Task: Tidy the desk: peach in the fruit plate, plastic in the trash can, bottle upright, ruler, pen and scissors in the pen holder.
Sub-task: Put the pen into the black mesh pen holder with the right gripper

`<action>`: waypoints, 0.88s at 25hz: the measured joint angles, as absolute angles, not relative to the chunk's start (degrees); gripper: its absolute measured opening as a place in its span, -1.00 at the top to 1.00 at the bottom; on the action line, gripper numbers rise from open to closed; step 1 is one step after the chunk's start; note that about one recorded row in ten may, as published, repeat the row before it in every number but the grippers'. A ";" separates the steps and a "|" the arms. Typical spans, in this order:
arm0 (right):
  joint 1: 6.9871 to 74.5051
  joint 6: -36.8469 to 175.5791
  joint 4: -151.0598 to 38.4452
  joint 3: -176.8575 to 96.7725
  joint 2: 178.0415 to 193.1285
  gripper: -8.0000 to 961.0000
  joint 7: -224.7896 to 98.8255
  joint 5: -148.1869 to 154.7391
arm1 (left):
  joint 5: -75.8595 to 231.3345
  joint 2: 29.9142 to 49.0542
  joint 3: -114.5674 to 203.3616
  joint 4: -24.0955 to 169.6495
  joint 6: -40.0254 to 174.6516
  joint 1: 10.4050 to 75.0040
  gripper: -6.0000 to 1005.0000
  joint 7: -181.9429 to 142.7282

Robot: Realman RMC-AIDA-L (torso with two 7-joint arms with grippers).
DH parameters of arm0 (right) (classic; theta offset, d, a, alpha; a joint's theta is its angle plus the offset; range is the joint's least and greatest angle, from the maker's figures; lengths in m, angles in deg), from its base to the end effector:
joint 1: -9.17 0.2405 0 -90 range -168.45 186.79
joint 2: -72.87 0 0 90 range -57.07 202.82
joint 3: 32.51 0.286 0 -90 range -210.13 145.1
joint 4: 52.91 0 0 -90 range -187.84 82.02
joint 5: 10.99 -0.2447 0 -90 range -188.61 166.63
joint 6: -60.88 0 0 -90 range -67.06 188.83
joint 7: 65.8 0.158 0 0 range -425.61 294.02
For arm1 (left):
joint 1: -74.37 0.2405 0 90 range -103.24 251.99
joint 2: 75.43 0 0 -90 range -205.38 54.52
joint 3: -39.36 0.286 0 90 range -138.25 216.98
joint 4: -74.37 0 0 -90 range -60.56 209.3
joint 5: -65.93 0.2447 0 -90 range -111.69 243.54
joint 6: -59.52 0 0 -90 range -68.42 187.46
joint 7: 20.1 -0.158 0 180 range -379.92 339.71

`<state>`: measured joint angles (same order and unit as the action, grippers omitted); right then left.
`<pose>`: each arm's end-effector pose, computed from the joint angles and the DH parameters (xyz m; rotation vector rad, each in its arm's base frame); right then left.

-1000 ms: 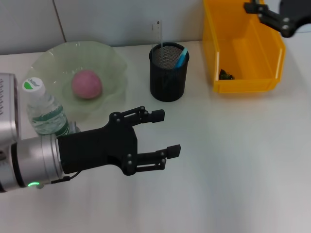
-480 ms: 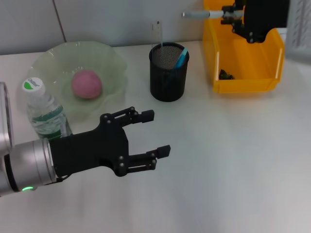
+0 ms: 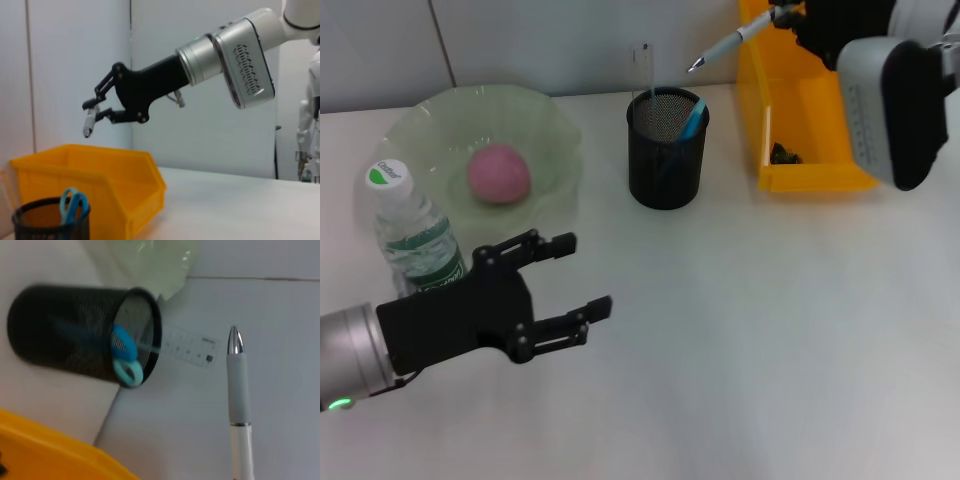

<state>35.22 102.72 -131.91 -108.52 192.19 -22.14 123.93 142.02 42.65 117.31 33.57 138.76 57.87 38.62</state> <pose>0.1864 0.4801 0.0397 -1.9245 -1.1383 -0.6246 -0.2834 0.3283 -0.0721 -2.6679 -0.2385 -0.8713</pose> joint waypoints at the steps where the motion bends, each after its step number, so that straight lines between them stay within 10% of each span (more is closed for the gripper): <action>1: 35.47 101.17 -131.57 -109.59 192.15 0.63 -23.41 125.11 | 142.32 42.65 117.03 33.58 138.66 58.06 -0.60 38.62; 22: 39.15 71.86 -117.68 -131.69 192.27 0.59 -35.88 146.57 | 142.88 43.32 115.21 37.92 136.16 58.45 -0.60 32.96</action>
